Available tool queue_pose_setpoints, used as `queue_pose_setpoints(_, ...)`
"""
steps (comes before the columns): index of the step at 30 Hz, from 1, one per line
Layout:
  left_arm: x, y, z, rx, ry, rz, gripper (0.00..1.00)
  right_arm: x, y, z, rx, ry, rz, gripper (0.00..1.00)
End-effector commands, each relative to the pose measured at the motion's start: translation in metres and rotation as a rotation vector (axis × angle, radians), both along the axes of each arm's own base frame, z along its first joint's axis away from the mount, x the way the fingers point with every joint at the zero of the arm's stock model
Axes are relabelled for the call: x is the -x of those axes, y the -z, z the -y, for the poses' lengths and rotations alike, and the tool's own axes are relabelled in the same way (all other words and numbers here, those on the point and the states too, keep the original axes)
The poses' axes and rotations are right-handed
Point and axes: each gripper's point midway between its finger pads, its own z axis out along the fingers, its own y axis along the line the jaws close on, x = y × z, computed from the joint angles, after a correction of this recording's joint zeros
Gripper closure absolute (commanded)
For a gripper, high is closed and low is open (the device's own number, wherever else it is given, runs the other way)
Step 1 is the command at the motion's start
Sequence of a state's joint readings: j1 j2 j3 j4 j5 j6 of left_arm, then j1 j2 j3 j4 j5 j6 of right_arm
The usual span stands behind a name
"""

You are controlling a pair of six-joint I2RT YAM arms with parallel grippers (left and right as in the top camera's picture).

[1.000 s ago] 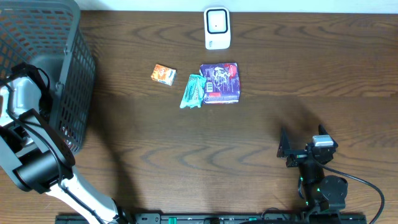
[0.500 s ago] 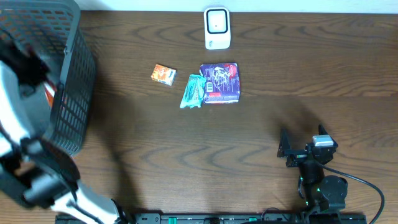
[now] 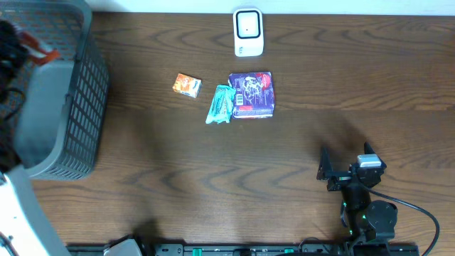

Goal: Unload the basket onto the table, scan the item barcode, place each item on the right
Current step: 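Reach the left gripper into the basket and grasp the red bar, then lower the red bar beside the green pack and open the left gripper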

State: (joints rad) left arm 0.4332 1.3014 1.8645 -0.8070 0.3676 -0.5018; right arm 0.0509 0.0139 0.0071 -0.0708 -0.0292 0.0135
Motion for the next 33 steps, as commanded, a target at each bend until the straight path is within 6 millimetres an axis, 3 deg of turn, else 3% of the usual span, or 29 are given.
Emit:
queue_pose_setpoints(1,-0.009,-0.005,0.061,-0.034,0.211,0.016,0.93,0.000,0.001,0.001,0.011,0.001,-0.001,0.01)
queue_pose_setpoints(4,-0.021,0.009,0.115,-0.126,0.405,-0.012,0.93,0.000,0.001,0.001,0.011,0.001,-0.001,0.01)
queue_pose_setpoints(8,-0.037,0.047,0.180,-0.160,0.609,-0.102,0.92,0.000,0.001,0.001,0.010,0.001,-0.001,0.01)
queue_pose_setpoints(13,-0.058,0.122,0.221,-0.190,0.689,-0.337,0.92,0.000,0.001,0.001,0.010,0.000,-0.001,0.01)
queue_pose_setpoints(18,-0.070,0.209,0.240,-0.236,0.700,-0.610,0.92,0.000,0.001,0.001,0.010,0.000,-0.001,0.01)
queue_pose_setpoints(21,-0.078,0.261,0.237,-0.310,0.652,-0.768,0.93,0.000,0.001,0.001,0.011,0.001,-0.001,0.01)
queue_pose_setpoints(27,-0.091,0.341,0.235,-0.364,0.627,-0.959,0.88,0.000,0.001,0.001,0.011,0.001,-0.001,0.01)
queue_pose_setpoints(31,-0.093,0.369,0.235,-0.364,0.631,-1.016,0.74,0.000,0.001,0.001,0.011,0.001,-0.001,0.01)
queue_pose_setpoints(32,-0.094,0.371,0.236,-0.364,0.631,-1.019,0.63,0.000,0.001,0.001,0.011,0.001,-0.001,0.01)
queue_pose_setpoints(33,-0.094,0.371,0.236,-0.364,0.631,-1.019,0.44,0.000,0.001,0.001,0.011,0.001,-0.001,0.01)
